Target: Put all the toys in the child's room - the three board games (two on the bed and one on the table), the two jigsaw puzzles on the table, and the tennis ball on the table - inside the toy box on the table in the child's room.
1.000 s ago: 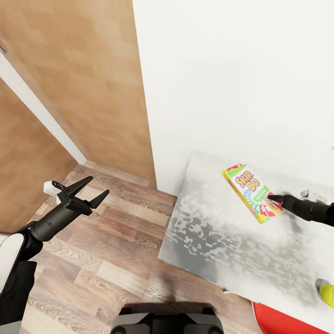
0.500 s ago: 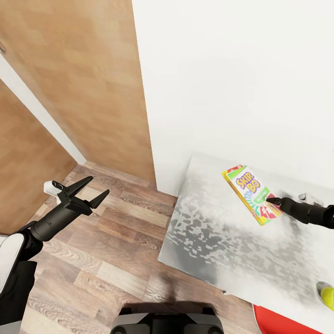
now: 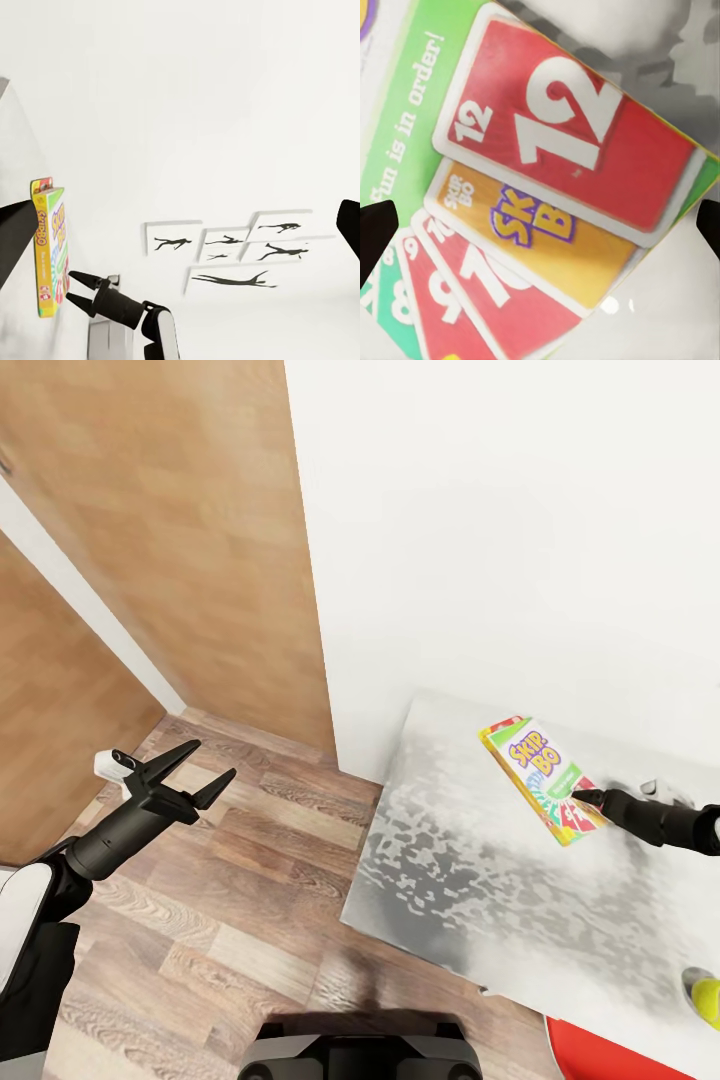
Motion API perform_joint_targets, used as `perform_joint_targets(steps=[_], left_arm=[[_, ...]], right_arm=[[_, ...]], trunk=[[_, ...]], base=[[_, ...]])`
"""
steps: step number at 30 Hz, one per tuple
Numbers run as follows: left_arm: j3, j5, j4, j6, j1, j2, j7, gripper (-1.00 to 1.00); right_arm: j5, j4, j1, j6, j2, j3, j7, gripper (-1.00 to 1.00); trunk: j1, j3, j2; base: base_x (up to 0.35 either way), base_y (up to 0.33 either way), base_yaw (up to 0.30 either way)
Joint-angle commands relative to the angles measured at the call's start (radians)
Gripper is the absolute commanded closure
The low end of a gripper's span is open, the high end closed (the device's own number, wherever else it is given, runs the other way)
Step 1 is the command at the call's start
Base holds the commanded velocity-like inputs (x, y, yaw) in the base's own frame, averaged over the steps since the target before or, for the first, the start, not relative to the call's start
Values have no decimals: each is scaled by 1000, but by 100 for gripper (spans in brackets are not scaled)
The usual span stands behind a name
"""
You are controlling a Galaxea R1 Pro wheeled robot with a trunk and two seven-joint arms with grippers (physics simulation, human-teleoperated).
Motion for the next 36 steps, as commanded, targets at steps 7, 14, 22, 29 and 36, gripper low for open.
perform_joint_targets(steps=[7, 14, 22, 29, 36], left_arm=[[1, -8, 0, 3, -1, 0, -8, -100], [1, -8, 0, 3, -1, 0, -9, -100], [1, -8, 0, 3, -1, 0, -10, -100], [2, -8, 0, 3, -1, 0, -9, -100], [0, -8, 0, 3, -1, 0, -8, -100]], right_arm=[[-10, 0, -1, 3, 0, 0, -10, -100], [-10, 1, -1, 3, 2, 1, -10, -100], [-10, 11, -2, 3, 1, -1, -10, -100], [-10, 15, -2, 3, -2, -4, -10, -100], [-10, 19, -5, 3, -10, -6, -10, -100]], trunk=[[1, -1, -2], [1, -1, -2], [1, -1, -2], [1, -1, -2], [1, -2, -2]], base=[[0, 0, 0], [0, 0, 30], [0, 0, 202], [0, 0, 267], [0, 0, 198]])
